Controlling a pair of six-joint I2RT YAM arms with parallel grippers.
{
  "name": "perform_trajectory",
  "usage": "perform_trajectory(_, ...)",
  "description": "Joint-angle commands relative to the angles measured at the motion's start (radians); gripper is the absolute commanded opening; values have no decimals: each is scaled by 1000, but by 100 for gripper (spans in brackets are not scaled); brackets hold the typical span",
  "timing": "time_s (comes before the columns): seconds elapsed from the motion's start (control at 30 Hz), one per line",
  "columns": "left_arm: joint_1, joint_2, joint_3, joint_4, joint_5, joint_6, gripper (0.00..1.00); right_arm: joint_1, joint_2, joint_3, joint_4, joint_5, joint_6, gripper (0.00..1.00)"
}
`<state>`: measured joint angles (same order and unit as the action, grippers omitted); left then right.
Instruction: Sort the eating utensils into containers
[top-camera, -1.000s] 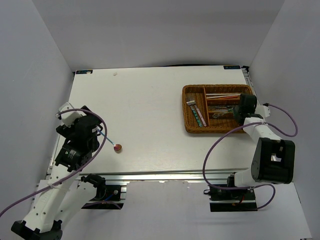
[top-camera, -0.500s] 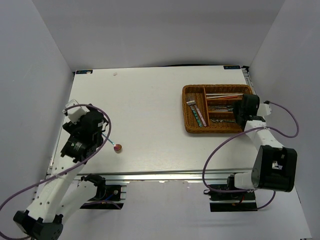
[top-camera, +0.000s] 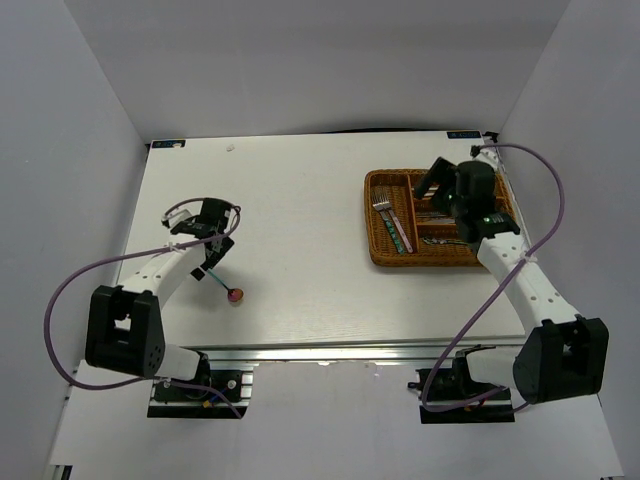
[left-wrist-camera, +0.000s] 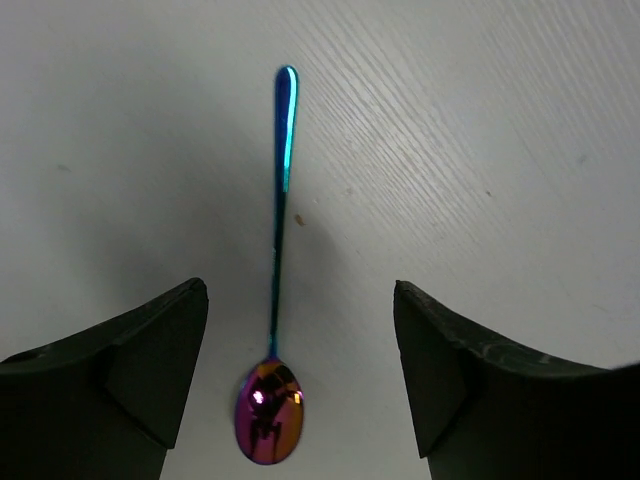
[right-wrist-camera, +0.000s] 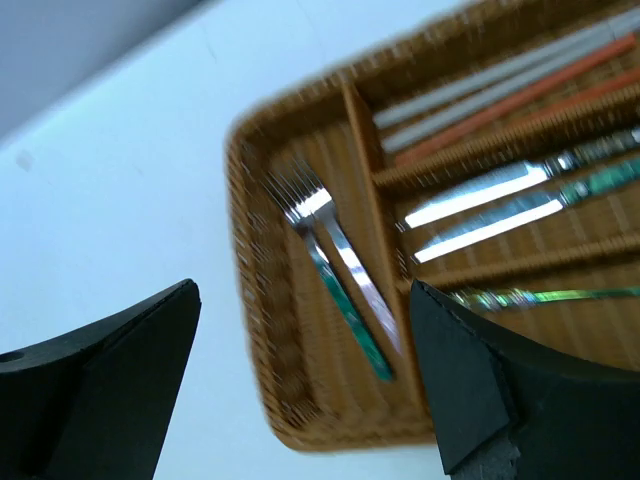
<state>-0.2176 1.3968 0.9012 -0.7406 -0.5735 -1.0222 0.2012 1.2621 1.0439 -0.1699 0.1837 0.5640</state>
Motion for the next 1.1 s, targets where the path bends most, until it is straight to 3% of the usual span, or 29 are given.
perform_trajectory(0.0, 3, 16, 15, 78, 173, -68, 83, -5, -38, -90, -57, -67, -125, 89)
perform_trajectory(0.17, 3, 42, -24, 54, 193, -91, 73, -5, -61, -143, -56, -124, -147, 89)
perform_trajectory(0.57, 7, 86, -93, 78, 184, -111, 70, -5, -61, -160, -16, -214, -144, 89)
perform_trajectory(0.7, 12, 146, -120, 110, 227, -105, 50, -5, -70, -160, -16, -216, -144, 89)
perform_trajectory(0.87, 14, 153, -150, 102, 215, -111, 48, -5, -76, -153, -10, -217, -135, 89)
perform_trajectory(1.07, 14, 137, -232, 153, 274, -121, 23, -5, -64, -145, 18, -277, -122, 89)
